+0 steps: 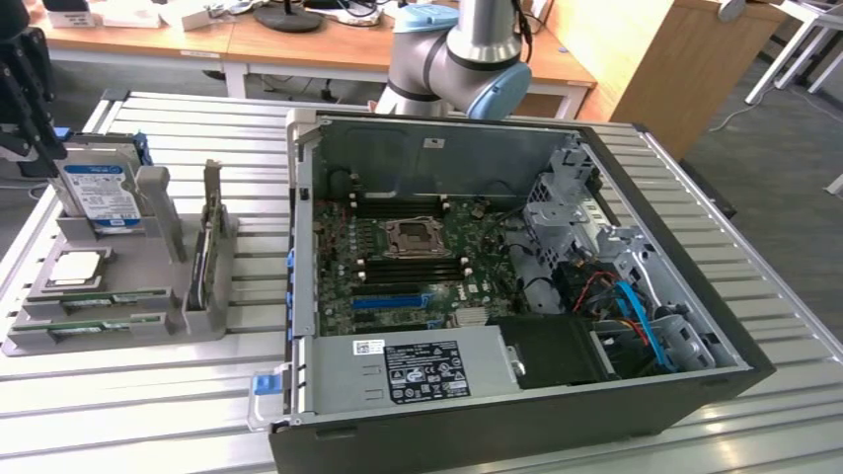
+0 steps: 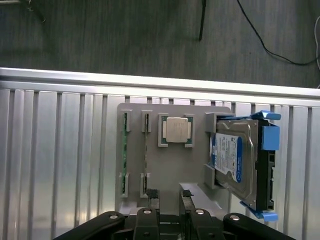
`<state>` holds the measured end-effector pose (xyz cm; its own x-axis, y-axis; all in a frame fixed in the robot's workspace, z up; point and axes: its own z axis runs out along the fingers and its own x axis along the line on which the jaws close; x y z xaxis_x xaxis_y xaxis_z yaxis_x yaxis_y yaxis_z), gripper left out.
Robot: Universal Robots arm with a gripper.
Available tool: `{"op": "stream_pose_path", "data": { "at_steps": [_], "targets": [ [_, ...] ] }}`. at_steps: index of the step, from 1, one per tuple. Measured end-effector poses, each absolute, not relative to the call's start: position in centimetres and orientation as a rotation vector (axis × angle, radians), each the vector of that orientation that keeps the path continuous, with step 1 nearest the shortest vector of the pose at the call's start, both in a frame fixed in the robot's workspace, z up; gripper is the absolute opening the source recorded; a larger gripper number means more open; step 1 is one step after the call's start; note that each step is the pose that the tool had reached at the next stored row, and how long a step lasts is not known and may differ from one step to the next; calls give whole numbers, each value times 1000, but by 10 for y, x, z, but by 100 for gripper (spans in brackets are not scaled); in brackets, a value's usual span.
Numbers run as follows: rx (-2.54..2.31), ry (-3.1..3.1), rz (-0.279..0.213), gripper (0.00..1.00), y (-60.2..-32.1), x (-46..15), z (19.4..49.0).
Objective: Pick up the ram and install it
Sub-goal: 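Pick up the ram and move it above insertion slot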
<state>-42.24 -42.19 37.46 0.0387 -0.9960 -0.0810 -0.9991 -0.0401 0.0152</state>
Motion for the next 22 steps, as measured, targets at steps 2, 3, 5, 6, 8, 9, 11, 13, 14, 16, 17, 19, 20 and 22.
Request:
{"op": "stream_pose_path", "data": {
  "at_steps": [2,3,5,6,8,9,11,13,14,16,17,19,20,22],
  "targets": [
    [-2232,2144,106,30,-422,-422,375],
    [-2232,2144,106,30,-422,-422,374],
    [-2230,2145,105,30,-422,-422,373],
    [-2228,2147,105,30,-422,-422,372],
    [-2224,2151,105,30,-422,-422,370],
    [-2223,2152,105,30,-422,-422,370],
    [-2223,2152,105,30,-422,-422,370],
    [-2223,2152,105,30,-422,-422,370],
    [-2224,2153,108,30,-422,-422,370],
    [-2232,2163,127,30,-422,-422,370],
    [-2236,2167,135,30,-422,-422,370],
    [-2243,2175,149,30,-422,-422,370],
    [-2247,2179,156,30,-422,-422,370],
    [-2253,2187,171,30,-422,-422,370]
  ]
}}
